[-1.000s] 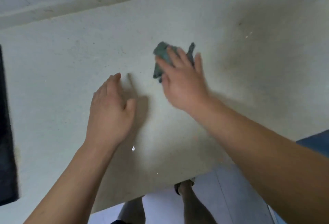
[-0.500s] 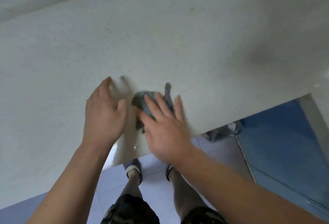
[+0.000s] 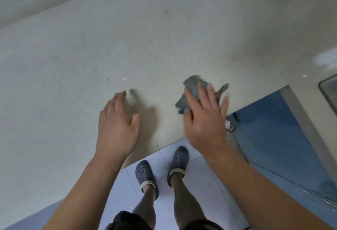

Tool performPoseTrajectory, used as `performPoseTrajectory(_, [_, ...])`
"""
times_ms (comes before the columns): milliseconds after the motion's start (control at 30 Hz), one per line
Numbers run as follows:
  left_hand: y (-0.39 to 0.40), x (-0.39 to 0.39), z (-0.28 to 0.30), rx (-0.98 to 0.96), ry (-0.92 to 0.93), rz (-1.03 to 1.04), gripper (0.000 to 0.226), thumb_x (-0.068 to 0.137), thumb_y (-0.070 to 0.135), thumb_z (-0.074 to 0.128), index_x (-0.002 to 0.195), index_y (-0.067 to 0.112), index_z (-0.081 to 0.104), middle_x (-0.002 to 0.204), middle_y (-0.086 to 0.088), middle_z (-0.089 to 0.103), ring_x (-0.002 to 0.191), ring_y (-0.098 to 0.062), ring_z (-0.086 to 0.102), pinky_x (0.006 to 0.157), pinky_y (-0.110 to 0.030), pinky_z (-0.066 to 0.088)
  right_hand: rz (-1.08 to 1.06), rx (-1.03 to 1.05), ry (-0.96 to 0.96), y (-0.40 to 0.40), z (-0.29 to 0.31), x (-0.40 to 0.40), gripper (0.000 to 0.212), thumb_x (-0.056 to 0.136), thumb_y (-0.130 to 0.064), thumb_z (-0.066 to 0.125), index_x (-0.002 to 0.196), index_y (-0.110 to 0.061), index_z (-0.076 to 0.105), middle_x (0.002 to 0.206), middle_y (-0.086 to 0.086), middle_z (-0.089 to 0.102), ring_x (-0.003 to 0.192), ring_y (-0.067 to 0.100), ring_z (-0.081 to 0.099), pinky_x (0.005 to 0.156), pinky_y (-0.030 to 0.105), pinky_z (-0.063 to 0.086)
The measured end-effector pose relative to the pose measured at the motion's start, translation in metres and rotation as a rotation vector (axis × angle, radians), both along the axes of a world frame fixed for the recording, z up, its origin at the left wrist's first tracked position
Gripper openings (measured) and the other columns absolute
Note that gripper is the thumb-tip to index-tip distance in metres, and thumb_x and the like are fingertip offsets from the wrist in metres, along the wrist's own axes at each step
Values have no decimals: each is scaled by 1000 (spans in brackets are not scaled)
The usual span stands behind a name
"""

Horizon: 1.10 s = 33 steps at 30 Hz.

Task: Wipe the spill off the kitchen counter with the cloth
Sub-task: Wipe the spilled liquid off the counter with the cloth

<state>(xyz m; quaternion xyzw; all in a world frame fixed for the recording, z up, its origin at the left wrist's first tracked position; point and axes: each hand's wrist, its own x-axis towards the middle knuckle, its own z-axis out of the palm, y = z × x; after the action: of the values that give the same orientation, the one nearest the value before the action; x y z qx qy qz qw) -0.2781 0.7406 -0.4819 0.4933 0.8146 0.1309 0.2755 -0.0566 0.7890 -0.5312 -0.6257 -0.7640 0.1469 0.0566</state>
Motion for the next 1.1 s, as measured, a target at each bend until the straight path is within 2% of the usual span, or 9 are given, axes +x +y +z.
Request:
performPoseTrajectory(133, [32,12,-6,1,80,-125,87,80,47,27,158,10,33,164,-11,37,152,-30,29,124,-50,24,449,30,26,-35,3,-5,50,99,-35,48,149,-37,55,169,-4,34,160,22,20,123,69,9])
performPoseTrajectory(267, [54,12,-8,-8,142,-164,86,82,48,27,161,16,29,167,-9,31,156,-29,23,126,-49,20,-80,52,-44,67,-9,70,55,104,-41,37,159,-42,37,173,-4,23,161,22,12,126,68,0])
performPoseTrajectory(400, [61,9,-5,-7,122,-141,87,82,51,26,163,19,26,169,-4,28,157,-24,18,127,-47,17,-546,2,34,153,-1,96,57,103,-29,43,160,-30,40,173,6,24,160,29,13,123,72,0])
performPoseTrajectory(533, [76,-6,-5,-8,75,-75,78,89,41,37,163,19,26,169,-3,28,156,-22,19,127,-47,19,-6,127,-25,139,-4,-22,57,92,-30,46,148,-27,55,166,8,38,156,33,26,118,72,17])
performPoseTrajectory(667, [103,-26,-10,-6,89,-70,83,84,42,35,162,14,27,166,-7,33,154,-25,25,126,-48,22,513,107,86,129,-10,-90,56,93,-37,58,149,-37,55,165,-1,43,156,25,29,124,65,11])
performPoseTrajectory(733, [117,-40,-15,-18,129,-92,87,82,49,29,162,16,26,167,-6,31,155,-25,23,126,-48,20,393,167,47,177,-18,-82,54,91,-37,60,145,-40,58,162,-3,46,154,25,34,123,68,13])
performPoseTrajectory(867, [149,-68,-15,-4,141,-68,89,81,53,25,163,19,21,170,-4,25,157,-23,16,128,-48,15,-223,66,-1,300,-17,-44,54,102,-36,41,157,-38,41,171,-1,28,159,26,18,125,68,6])
performPoseTrajectory(933, [163,-75,-11,6,135,-44,86,83,49,27,164,20,20,171,-3,23,158,-22,14,129,-46,13,-299,20,28,321,-10,-58,55,104,-33,39,159,-34,39,173,2,23,160,28,14,126,66,3])
performPoseTrajectory(1100, [192,-90,-1,29,108,42,79,87,37,37,162,14,27,167,-8,31,154,-27,23,126,-48,20,512,81,94,235,-8,-162,57,96,-34,53,153,-36,50,169,2,35,159,26,22,127,63,6])
